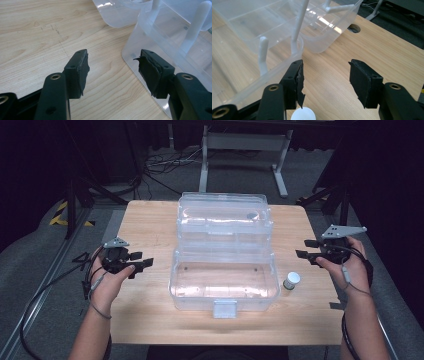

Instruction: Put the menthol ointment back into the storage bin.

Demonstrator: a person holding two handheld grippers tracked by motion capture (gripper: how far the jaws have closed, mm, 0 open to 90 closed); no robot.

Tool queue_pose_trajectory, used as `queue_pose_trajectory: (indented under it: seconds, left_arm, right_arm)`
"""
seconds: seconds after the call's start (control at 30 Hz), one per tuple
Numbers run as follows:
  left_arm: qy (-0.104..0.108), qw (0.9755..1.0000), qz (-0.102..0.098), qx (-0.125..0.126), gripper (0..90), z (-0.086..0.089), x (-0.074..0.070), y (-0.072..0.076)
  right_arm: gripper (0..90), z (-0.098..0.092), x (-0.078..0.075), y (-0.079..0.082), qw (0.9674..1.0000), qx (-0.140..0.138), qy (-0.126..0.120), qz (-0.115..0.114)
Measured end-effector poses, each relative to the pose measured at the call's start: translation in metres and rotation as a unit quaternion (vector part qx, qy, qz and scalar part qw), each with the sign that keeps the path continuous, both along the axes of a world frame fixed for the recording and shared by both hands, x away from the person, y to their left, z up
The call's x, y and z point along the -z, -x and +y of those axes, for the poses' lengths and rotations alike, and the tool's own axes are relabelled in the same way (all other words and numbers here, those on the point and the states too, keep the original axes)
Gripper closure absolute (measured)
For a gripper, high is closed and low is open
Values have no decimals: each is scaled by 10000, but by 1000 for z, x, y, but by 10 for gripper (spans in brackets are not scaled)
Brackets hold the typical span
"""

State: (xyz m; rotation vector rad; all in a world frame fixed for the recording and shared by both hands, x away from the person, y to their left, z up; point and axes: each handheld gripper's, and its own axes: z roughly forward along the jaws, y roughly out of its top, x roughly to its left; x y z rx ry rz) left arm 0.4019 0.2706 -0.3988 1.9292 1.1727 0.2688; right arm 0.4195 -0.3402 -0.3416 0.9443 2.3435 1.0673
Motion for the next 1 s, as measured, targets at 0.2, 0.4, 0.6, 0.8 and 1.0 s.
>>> queue_pose_trajectory:
  seconds: [0.2,0.4,0.6,0.8,1.0]
  left_arm:
    - [8,10000,41,-34,417,2,1,2]
    - [7,10000,31,-11,417,1,1,2]
    - [9,10000,29,-1,416,1,1,1]
    - [11,10000,27,4,416,1,1,1]
    - [9,10000,45,9,416,1,1,1]
  right_arm:
    - [449,0,6,-4,9991,-150,191,353]
    - [449,5,13,-6,9963,-308,397,702]
    - [448,9,19,-6,9926,-486,528,983]
    - [437,12,24,-7,9886,-562,734,1191]
    - [434,14,29,-7,9849,-615,818,1396]
